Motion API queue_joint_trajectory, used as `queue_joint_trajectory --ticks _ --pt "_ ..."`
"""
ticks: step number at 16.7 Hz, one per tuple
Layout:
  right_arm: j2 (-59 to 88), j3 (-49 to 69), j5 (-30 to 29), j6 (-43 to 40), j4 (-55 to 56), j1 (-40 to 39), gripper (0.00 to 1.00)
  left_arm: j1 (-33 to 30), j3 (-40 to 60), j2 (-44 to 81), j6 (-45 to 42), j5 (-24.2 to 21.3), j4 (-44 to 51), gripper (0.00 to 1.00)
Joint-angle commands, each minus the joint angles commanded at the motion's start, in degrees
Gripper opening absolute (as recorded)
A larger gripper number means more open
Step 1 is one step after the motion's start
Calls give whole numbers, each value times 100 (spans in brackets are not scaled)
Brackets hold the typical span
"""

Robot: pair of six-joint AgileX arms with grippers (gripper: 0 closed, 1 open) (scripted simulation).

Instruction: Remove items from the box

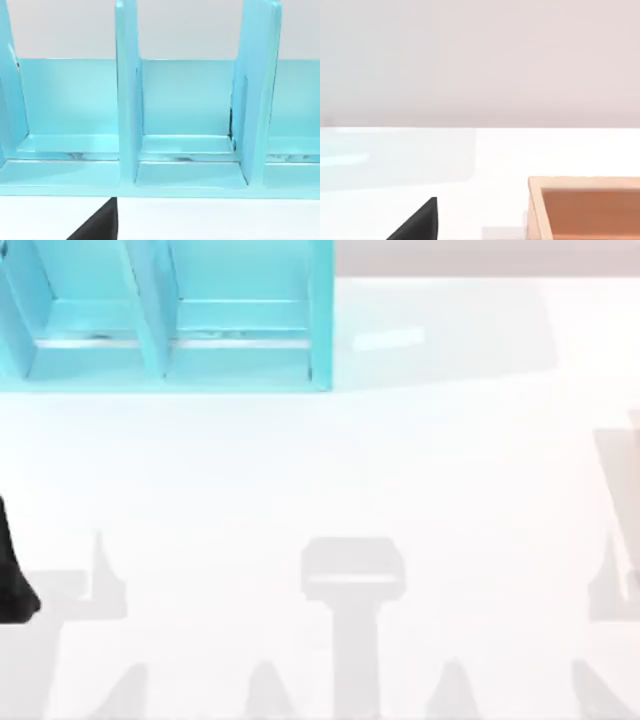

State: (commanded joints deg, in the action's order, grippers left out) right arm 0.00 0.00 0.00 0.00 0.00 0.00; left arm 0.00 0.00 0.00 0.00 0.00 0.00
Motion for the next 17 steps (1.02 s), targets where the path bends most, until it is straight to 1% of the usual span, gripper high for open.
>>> queue_joint_trajectory --ticks 3,7,11,17 --pt "66 65 0 -30 -65 30 100 0 0 0 0 0 0 100" --pt "920 867 -2 -375 -835 383 100 0 0 0 0 0 0 100" --pt "2700 2302 -5 -967 -2158 987 100 0 0 0 0 0 0 100" --pt "6102 4831 -11 -2015 -4503 2057 100 0 0 0 0 0 0 100"
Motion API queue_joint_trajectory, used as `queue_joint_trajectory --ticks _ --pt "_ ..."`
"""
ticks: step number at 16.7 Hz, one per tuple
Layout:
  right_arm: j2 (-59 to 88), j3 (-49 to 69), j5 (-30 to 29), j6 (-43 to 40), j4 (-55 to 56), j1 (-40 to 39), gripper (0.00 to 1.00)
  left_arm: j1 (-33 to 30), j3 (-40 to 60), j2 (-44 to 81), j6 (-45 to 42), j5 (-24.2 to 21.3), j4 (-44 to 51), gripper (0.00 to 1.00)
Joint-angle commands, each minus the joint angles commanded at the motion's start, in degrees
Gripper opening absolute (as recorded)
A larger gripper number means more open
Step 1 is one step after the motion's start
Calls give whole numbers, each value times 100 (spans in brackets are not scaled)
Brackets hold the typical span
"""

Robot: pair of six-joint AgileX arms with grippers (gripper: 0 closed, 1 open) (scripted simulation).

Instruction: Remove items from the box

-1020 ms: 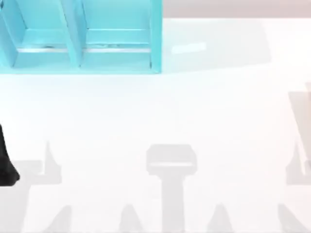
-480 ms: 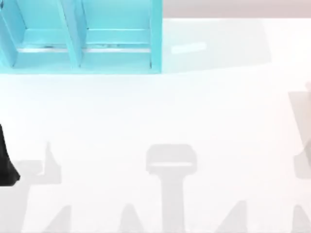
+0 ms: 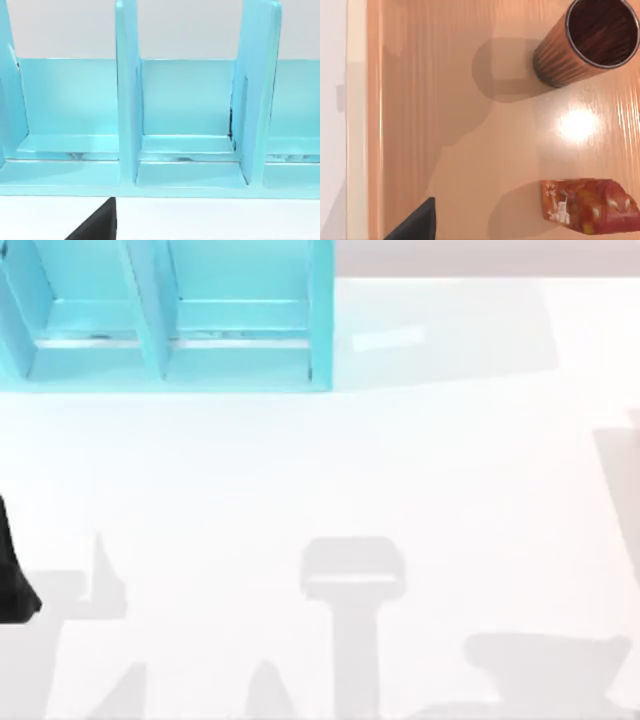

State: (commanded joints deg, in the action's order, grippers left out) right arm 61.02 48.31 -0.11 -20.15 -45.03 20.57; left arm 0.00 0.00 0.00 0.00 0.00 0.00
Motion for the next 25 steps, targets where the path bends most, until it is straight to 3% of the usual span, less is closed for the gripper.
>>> queue_joint_trajectory --ticks 5,10,17,25 --pt "2354 1760 -4 -719 -1610 734 100 0 0 0 0 0 0 100" --pt "3390 2566 -6 -1060 -2370 1083 100 0 0 0 0 0 0 100" --pt "3486 2546 -6 -1079 -2289 1093 100 0 0 0 0 0 0 100" --pt "4304 1925 -4 -1021 -842 1057 100 0 0 0 0 0 0 100"
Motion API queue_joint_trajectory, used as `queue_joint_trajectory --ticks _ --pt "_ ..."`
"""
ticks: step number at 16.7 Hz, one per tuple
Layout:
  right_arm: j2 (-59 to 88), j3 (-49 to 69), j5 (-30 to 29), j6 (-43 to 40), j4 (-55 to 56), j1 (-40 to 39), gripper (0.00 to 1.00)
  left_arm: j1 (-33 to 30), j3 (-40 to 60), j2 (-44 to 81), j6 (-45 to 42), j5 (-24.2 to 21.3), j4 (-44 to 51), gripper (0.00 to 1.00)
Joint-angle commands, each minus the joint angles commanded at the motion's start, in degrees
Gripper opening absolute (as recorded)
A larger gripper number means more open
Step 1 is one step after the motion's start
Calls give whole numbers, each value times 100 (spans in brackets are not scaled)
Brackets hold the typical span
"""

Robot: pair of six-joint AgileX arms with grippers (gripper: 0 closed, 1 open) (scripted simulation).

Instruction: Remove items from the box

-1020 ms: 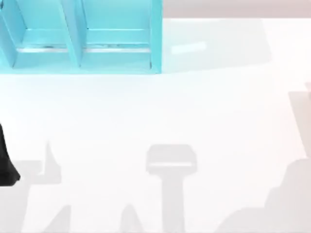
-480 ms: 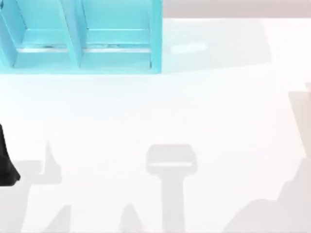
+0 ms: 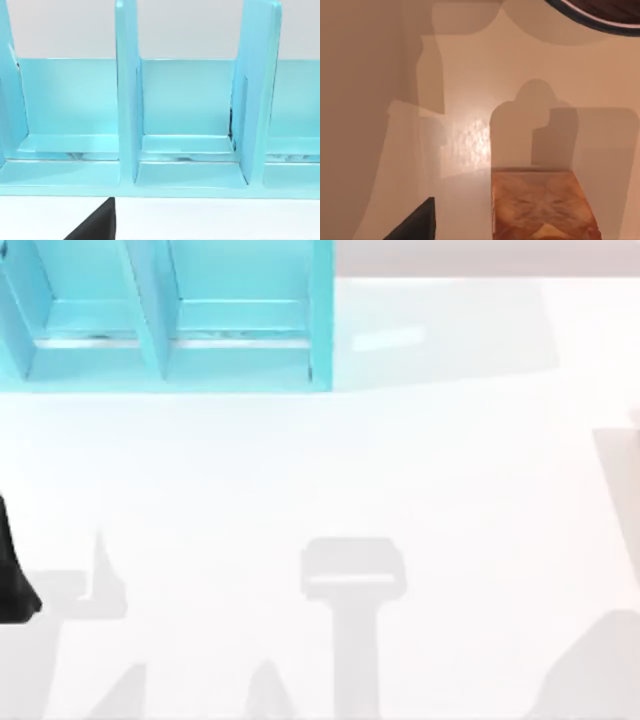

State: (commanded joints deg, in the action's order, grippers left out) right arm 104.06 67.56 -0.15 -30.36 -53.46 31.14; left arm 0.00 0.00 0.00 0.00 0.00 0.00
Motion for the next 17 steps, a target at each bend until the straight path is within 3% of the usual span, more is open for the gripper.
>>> queue_joint_trajectory --ticks 5,10,17 --pt "-168 -866 -2 -26 696 23 100 0 0 0 0 0 0 100" --pt "-178 -915 -4 -23 738 20 100 0 0 0 0 0 0 100" --pt "-178 -915 -4 -23 738 20 47 0 0 0 0 0 0 100"
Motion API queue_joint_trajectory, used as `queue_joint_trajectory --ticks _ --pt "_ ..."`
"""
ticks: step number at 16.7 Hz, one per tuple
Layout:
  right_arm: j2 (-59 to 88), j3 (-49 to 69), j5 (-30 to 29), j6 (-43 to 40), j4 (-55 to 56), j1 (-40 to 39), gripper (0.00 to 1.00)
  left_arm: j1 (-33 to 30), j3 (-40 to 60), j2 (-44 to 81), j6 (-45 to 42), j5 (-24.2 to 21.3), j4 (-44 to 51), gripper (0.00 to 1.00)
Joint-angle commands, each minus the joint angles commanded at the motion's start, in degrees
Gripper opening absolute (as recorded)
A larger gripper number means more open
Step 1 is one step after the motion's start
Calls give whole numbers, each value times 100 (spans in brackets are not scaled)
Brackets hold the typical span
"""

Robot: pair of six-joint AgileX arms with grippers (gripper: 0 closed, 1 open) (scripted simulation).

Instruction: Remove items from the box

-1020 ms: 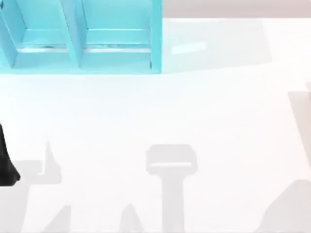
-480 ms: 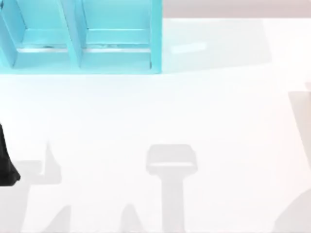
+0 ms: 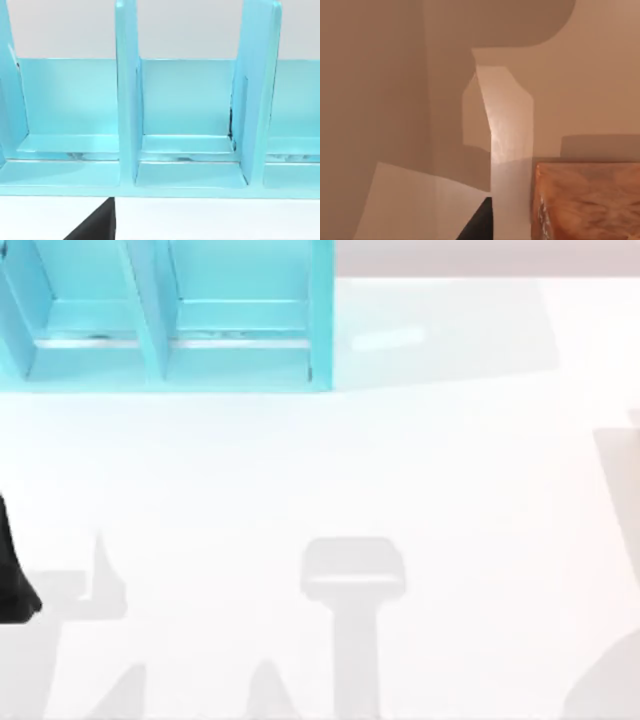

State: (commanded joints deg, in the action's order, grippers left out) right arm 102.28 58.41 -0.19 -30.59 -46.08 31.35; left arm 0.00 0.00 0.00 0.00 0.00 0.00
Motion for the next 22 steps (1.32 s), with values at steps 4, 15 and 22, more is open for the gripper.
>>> queue_joint_trajectory --ticks 4,15,22 --pt "0 0 0 0 0 0 17 0 0 0 0 0 0 100" --pt "5 2 2 8 -2 -1 0 0 0 0 0 0 0 100" --pt "-49 882 225 -125 -217 -3 0 0 0 0 0 0 0 100"
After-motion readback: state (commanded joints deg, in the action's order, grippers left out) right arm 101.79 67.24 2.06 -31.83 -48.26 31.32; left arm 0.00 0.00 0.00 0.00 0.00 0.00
